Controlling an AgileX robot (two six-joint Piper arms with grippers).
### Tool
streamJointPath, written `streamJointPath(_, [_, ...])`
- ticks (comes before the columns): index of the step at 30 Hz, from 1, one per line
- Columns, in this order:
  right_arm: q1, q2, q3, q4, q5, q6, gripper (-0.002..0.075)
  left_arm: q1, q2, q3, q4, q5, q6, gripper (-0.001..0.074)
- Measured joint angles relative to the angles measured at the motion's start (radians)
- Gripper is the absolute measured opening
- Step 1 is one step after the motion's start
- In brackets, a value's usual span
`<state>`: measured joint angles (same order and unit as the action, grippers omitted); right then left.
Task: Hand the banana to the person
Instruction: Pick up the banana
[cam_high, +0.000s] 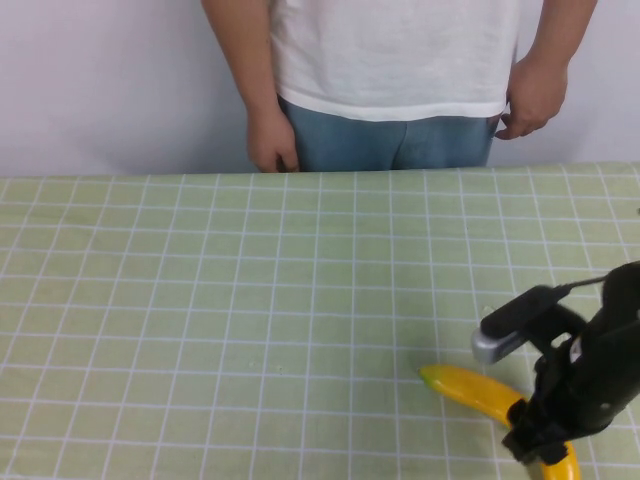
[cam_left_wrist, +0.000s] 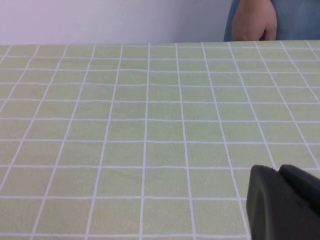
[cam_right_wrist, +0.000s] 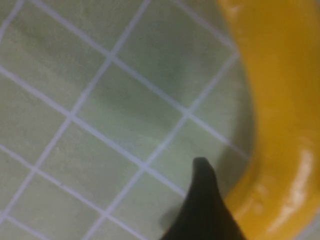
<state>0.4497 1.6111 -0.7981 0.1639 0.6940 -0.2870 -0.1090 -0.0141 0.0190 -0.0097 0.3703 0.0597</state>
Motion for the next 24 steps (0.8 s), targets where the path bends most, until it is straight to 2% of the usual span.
streamJointPath(5, [0.000,0.067,0.000,-0.039,-0.045,0.022,0.0419,0.000,0.000,0.000,0.000,0.000,0.000,0.0000])
streamJointPath(7, [0.000,0.090,-0.002,-0.063,-0.045,0.047,0.0369,0.000,0.000,0.000,0.000,0.000,0.000,0.0000])
streamJointPath(9, [0.000,0.105,-0.002,-0.071,-0.043,0.061,0.0277,0.000,0.000,0.000,0.000,0.000,0.000,0.0000])
streamJointPath(13, [0.000,0.102,-0.008,-0.071,0.000,0.061,-0.0008,0.000,0.000,0.000,0.000,0.000,0.000,0.0000])
streamJointPath(17, [0.000,0.040,-0.053,-0.123,0.042,0.063,-0.0003,0.000,0.000,0.000,0.000,0.000,0.000,0.0000])
streamJointPath(24, [0.000,-0.172,-0.256,-0.360,0.049,0.158,-0.0003,0.000,0.000,0.000,0.000,0.000,0.000,0.0000])
